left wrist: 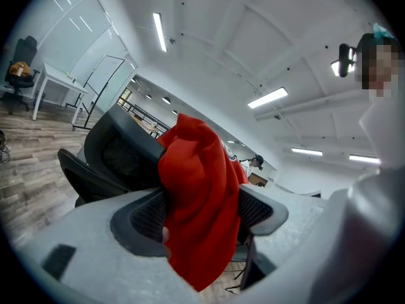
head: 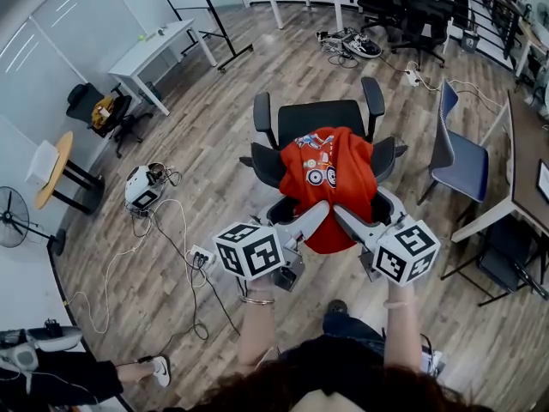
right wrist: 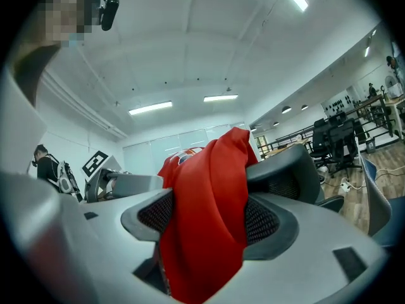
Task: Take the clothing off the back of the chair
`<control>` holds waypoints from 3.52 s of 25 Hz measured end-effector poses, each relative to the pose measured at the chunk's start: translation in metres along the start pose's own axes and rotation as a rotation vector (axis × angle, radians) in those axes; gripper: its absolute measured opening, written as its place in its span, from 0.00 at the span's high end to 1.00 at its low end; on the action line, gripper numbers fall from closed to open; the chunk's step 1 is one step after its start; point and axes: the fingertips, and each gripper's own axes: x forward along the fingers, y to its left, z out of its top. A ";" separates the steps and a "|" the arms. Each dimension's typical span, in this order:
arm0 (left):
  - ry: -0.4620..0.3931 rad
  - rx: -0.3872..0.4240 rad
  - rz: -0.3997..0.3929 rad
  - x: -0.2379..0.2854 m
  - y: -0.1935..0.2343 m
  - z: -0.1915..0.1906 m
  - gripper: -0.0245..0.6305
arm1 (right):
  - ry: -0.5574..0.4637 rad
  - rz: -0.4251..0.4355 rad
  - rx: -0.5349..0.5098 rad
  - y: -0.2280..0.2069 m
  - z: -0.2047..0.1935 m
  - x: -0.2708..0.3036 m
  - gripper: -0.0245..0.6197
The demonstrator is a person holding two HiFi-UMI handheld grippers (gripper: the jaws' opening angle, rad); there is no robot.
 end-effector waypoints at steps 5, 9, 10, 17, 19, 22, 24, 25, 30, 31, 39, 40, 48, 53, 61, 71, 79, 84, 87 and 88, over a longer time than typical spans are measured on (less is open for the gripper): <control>0.006 -0.016 -0.032 0.001 -0.007 -0.002 0.51 | 0.008 0.056 0.037 0.007 -0.003 0.002 0.58; 0.015 -0.013 -0.045 0.003 -0.016 -0.004 0.59 | 0.021 0.057 0.030 0.009 -0.003 -0.002 0.61; 0.016 -0.010 -0.046 0.004 -0.018 -0.004 0.60 | 0.024 0.059 0.028 0.009 -0.003 -0.003 0.64; 0.033 0.035 -0.050 0.000 -0.032 -0.008 0.71 | 0.053 0.064 0.012 0.018 -0.005 -0.008 0.73; 0.041 0.049 -0.056 -0.003 -0.036 -0.011 0.74 | 0.060 0.067 0.004 0.023 -0.006 -0.011 0.76; 0.058 0.080 -0.061 -0.005 -0.042 -0.014 0.76 | 0.076 0.070 -0.013 0.026 -0.006 -0.015 0.78; 0.064 0.089 -0.066 -0.008 -0.045 -0.017 0.76 | 0.078 0.070 -0.027 0.030 -0.007 -0.018 0.78; 0.063 0.093 -0.069 -0.010 -0.047 -0.019 0.76 | 0.073 0.066 -0.035 0.032 -0.008 -0.020 0.78; 0.044 0.117 -0.072 -0.024 -0.055 -0.021 0.79 | 0.046 0.061 -0.100 0.048 -0.006 -0.026 0.81; 0.037 0.121 -0.074 -0.027 -0.057 -0.020 0.79 | 0.043 0.064 -0.103 0.051 -0.005 -0.027 0.81; 0.013 0.149 -0.082 -0.048 -0.073 -0.025 0.80 | 0.035 0.072 -0.155 0.076 -0.005 -0.042 0.83; 0.012 0.151 -0.083 -0.051 -0.075 -0.025 0.80 | 0.035 0.070 -0.166 0.079 -0.005 -0.044 0.83; -0.003 0.180 -0.090 -0.075 -0.088 -0.026 0.80 | 0.031 0.060 -0.182 0.103 -0.002 -0.054 0.83; -0.018 0.193 -0.108 -0.093 -0.098 -0.026 0.80 | 0.021 0.050 -0.197 0.122 0.000 -0.062 0.83; -0.031 0.216 -0.114 -0.118 -0.114 -0.033 0.80 | 0.014 0.030 -0.195 0.147 -0.002 -0.079 0.83; -0.034 0.251 -0.122 -0.144 -0.129 -0.039 0.80 | 0.005 0.031 -0.212 0.174 -0.004 -0.093 0.83; -0.073 0.256 -0.145 -0.164 -0.144 -0.038 0.81 | -0.026 0.016 -0.268 0.195 0.002 -0.105 0.83; -0.086 0.275 -0.158 -0.172 -0.158 -0.034 0.81 | -0.037 0.025 -0.289 0.206 0.011 -0.113 0.84; -0.097 0.280 -0.161 -0.177 -0.165 -0.033 0.81 | -0.043 0.027 -0.297 0.211 0.015 -0.119 0.84; -0.101 0.280 -0.160 -0.179 -0.166 -0.034 0.81 | -0.045 0.027 -0.297 0.213 0.015 -0.120 0.84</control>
